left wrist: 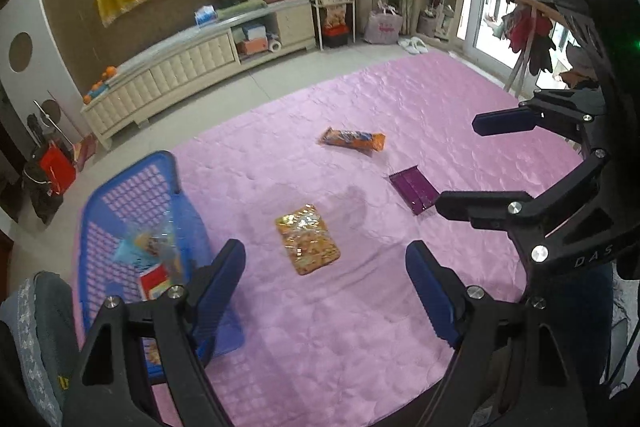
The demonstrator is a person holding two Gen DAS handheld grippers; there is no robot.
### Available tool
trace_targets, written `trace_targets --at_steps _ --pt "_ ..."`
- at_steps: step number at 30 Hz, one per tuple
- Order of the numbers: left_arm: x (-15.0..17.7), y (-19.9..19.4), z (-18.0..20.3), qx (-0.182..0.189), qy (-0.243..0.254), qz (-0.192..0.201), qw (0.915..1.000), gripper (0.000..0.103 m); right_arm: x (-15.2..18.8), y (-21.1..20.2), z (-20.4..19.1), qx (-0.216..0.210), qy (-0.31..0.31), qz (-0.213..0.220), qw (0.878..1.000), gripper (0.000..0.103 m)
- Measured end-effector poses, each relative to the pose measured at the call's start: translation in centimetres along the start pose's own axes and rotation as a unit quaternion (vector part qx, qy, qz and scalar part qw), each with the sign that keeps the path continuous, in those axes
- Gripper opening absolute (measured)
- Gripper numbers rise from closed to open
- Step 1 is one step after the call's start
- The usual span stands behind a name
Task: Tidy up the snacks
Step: 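Move both tools back toward the yellow pack and purple wrapper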
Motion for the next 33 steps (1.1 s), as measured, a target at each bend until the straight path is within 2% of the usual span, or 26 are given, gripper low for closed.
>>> trace_targets --at_steps 6,15,22,27,33 --pt "-0.6 3.9 0.4 0.007 -0.007 -0.029 0.9995 0.081 1.1 3.0 3.1 -0.003 0.03 -0.031 0.999 0.091" --pt "-0.2 9.6 -1.3 0.018 -0.052 -0.078 0.9954 0.081 2.3 7.1 6.4 -0.002 0.068 -0.066 0.995 0.091" --pt "0.7 14.8 -3.3 0.014 -0.111 -0.129 0.9853 0.081 3.5 10.8 8.3 -0.005 0.095 -0.094 0.991 0.091" --pt "1.0 18.3 -4.0 0.012 -0.128 -0.157 0.9792 0.081 4.3 12.8 9.0 -0.002 0.108 -0.109 0.988 0.091" --pt "1.5 21.5 -5.9 -0.023 -0.153 -0.176 0.9723 0.081 5.0 13.0 10.4 0.004 0.13 -0.097 0.987 0.091"
Point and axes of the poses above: each gripper's, at about its wrist camera, not at the fingertips, and y roughly the way its jaws point, z to its right, x to its underside, the point moved 3 cm from there along y, roughly the way its jaws point, and after that the axes turned 1 degree about x, right-handed, at the moved point
